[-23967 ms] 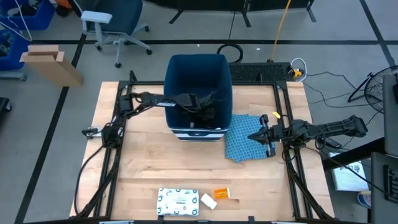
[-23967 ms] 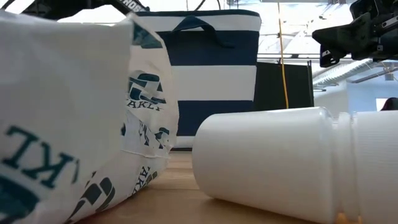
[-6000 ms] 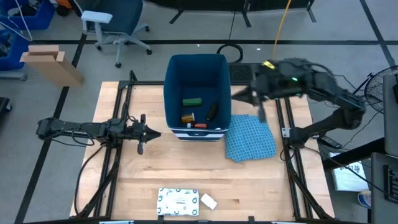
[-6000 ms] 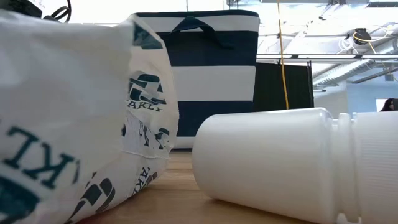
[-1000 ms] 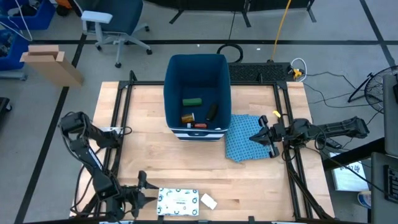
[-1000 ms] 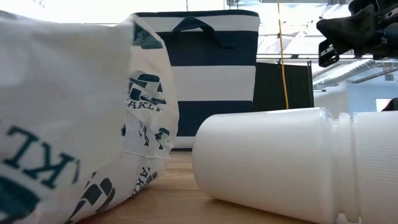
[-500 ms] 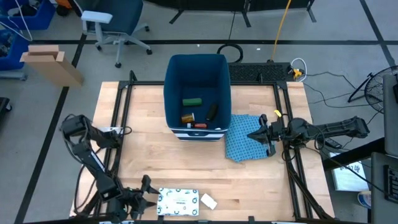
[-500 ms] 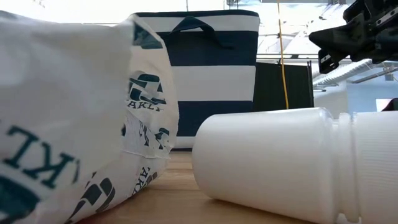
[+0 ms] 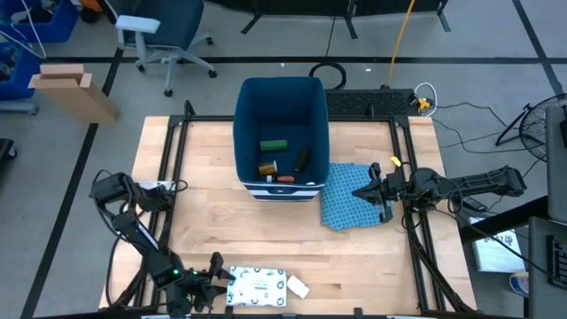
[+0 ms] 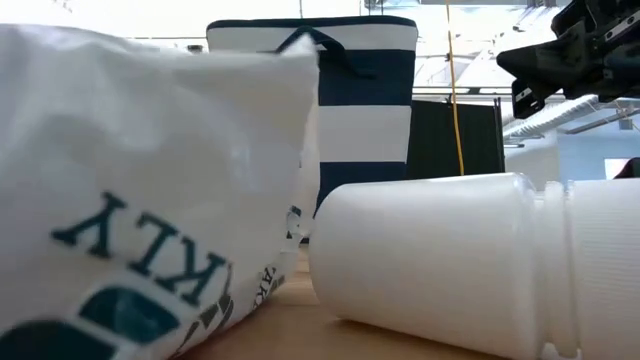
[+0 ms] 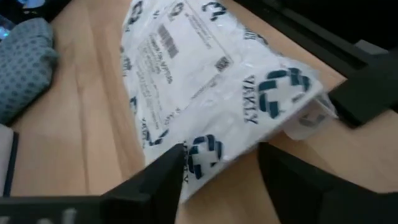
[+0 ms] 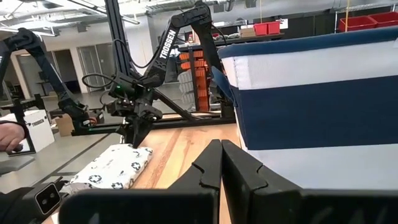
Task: Pick & place medical supplies in basket/bin
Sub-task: Put the mailer bag into the blue bin
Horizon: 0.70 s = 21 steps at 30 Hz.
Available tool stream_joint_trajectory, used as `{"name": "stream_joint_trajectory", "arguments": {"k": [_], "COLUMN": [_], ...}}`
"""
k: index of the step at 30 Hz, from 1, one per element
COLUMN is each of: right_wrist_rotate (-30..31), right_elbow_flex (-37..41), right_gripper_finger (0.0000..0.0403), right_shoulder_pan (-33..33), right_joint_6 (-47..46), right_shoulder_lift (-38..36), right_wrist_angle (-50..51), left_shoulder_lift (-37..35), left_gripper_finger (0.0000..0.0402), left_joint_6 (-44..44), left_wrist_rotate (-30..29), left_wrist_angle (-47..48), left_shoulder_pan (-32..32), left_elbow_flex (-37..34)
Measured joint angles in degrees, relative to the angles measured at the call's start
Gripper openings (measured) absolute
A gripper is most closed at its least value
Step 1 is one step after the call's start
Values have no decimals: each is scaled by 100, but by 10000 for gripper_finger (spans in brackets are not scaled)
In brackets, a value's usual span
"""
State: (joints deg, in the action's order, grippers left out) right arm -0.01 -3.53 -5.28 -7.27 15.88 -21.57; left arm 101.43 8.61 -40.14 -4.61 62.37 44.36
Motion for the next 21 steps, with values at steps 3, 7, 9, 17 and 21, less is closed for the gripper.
{"name": "stream_joint_trajectory", "arguments": {"k": [3, 7, 9, 17, 21], "right_wrist_rotate": [0, 0, 0, -2, -3], "right_elbow_flex": [0, 0, 0, 0, 0], "right_gripper_finger": [0, 0, 0, 0, 0], "right_shoulder_pan": [0, 0, 0, 0, 0], "right_joint_6": [-2, -2, -2, -2, -1], "right_shoulder_lift": [0, 0, 0, 0, 0], "right_wrist_angle": [-2, 0, -1, -1, 0], "left_shoulder_lift": [0, -8, -26, -584, -1311], "left_gripper_finger": [141, 30, 12, 3, 2], "left_joint_6": [-67, -1, 127, 23, -255], "left_wrist_rotate": [145, 146, 102, -226, -423], "left_wrist_angle": [-1, -3, 2, 30, 178], "left_shoulder_pan": [0, 0, 0, 45, 92], "left_elbow_flex": [0, 2, 2, 0, 0]}}
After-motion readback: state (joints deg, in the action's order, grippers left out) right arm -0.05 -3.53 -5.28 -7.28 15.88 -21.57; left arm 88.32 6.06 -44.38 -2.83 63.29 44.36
